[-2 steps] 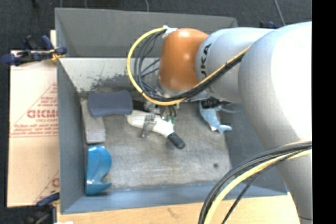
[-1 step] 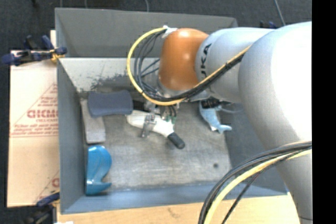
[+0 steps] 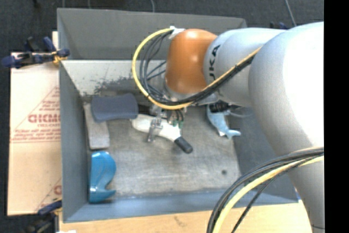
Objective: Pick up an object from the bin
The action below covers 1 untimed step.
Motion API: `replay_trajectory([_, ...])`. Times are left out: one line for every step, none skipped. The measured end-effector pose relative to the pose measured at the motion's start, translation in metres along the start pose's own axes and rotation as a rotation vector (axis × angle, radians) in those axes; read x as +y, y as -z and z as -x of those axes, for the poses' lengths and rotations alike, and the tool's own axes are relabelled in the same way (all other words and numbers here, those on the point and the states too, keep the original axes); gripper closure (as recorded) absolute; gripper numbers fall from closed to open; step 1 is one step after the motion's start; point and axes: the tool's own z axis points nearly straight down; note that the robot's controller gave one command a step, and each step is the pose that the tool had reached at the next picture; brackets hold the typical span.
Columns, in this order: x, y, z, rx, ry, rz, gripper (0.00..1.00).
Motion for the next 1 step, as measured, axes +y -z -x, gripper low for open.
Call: replay_trajectory([-0.0008, 0.0131, -0.0009, 0.002, 0.0, -0.002, 1.0])
